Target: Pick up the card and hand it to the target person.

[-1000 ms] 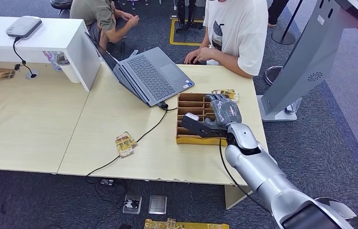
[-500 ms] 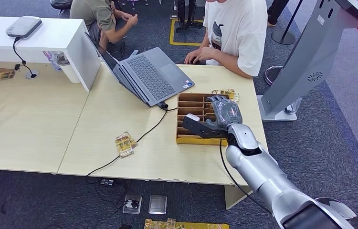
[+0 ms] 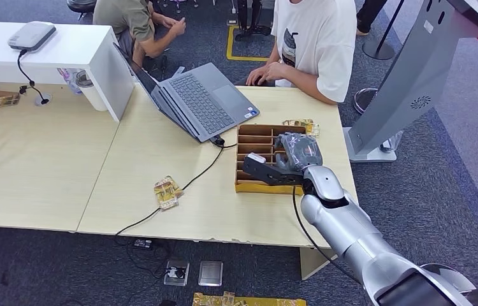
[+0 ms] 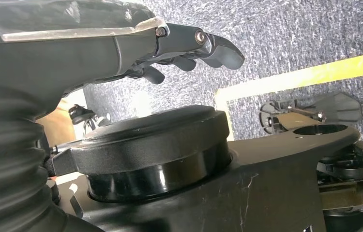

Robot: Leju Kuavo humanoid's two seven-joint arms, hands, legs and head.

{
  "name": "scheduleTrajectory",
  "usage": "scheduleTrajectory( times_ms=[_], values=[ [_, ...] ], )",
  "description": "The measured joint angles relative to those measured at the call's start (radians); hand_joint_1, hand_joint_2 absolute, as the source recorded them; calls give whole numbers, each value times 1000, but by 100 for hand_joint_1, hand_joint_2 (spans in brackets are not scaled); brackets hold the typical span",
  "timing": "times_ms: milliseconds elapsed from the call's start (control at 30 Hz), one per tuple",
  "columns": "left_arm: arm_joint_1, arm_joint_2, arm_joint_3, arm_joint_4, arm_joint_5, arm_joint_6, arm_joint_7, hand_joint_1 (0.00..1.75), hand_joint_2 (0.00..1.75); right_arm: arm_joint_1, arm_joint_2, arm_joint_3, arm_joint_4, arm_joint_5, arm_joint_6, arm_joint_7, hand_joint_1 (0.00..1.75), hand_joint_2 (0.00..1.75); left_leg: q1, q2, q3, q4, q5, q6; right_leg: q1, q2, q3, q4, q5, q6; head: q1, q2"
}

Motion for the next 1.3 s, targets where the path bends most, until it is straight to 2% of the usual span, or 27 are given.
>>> scheduleTrajectory(
  times_ms=[200,900,1300],
  values=[
    [0,0,0,0,0,0,0,0,175,-2,0,0,3,-1,-5,-6,163,175,0,0,0,0,0,0,0,0,0,0,0,0,0,0],
    [-2,0,0,0,-1,4,8,0,175,-7,-3,0,2,-4,-9,-7,158,175,0,0,0,0,0,0,0,0,0,0,0,0,0,0],
    [-4,0,0,0,-1,3,1,0,175,-27,-30,-6,-75,-17,-8,16,154,175,0,0,0,0,0,0,0,0,0,0,0,0,0,0]
  ],
)
